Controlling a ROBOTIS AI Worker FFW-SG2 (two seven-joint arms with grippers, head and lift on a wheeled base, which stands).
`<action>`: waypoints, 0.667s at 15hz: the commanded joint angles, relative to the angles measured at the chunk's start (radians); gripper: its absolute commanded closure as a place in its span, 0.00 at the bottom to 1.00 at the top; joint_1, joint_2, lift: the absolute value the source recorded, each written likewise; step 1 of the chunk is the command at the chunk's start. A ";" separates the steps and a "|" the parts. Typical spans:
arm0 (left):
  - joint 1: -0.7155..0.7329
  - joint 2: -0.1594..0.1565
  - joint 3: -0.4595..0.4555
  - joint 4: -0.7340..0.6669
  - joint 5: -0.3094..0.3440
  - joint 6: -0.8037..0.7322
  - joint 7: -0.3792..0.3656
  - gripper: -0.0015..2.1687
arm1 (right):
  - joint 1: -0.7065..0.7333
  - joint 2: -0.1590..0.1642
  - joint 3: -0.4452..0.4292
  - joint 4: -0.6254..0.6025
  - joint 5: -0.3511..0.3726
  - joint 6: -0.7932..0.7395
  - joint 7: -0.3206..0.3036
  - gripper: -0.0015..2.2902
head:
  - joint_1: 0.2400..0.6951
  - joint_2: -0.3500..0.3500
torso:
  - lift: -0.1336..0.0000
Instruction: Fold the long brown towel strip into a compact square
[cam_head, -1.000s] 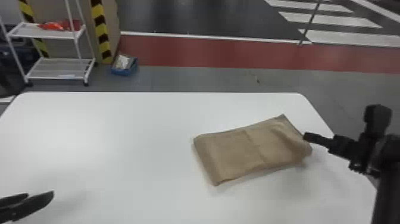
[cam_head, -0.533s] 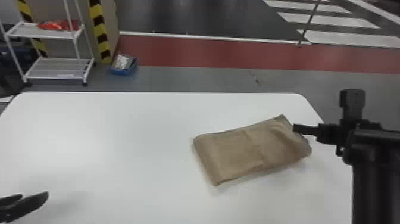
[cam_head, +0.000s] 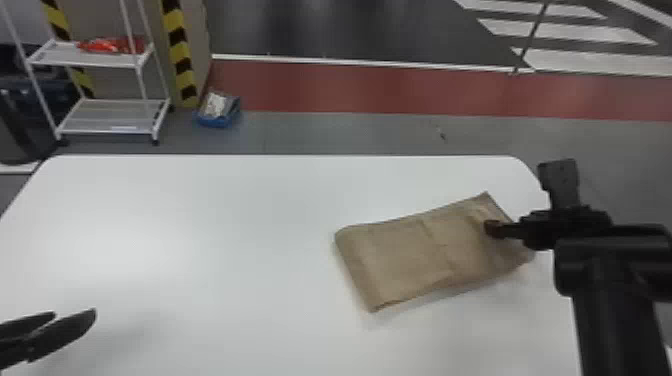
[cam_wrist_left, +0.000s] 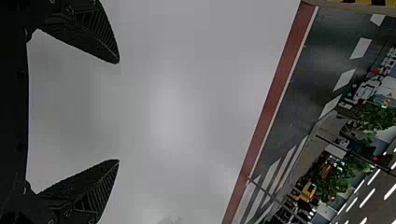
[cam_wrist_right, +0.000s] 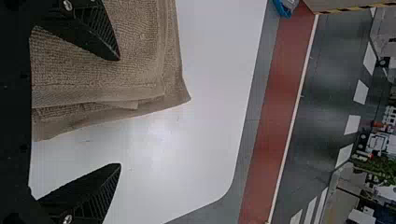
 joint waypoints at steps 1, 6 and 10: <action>0.000 -0.002 0.002 0.001 0.000 0.000 -0.001 0.06 | 0.005 -0.002 -0.008 0.018 -0.007 -0.022 0.000 0.03 | 1.00 0.34 | 0.04; 0.000 -0.002 -0.003 0.002 -0.006 0.000 0.001 0.06 | 0.025 -0.003 -0.022 0.064 -0.012 -0.099 -0.011 0.10 | 1.00 0.34 | 0.04; -0.003 -0.002 -0.003 0.008 -0.011 0.000 0.003 0.06 | 0.039 -0.002 -0.066 0.049 -0.078 -0.093 -0.008 0.41 | 1.00 0.33 | 0.04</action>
